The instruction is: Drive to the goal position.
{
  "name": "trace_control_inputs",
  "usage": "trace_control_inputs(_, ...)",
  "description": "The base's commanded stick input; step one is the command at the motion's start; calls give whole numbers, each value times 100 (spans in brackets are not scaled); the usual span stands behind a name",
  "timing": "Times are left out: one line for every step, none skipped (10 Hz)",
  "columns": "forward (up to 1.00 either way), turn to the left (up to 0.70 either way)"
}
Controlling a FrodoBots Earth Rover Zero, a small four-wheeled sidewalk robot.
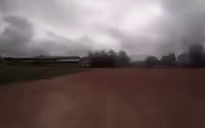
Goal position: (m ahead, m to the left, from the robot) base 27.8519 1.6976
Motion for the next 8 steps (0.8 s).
trace_control_inputs(70, 0)
trace_control_inputs(70, 0)
trace_control_inputs(70, 0)
trace_control_inputs(70, 0)
trace_control_inputs(70, 0)
trace_control_inputs(70, 0)
trace_control_inputs(70, 0)
trace_control_inputs(70, 0)
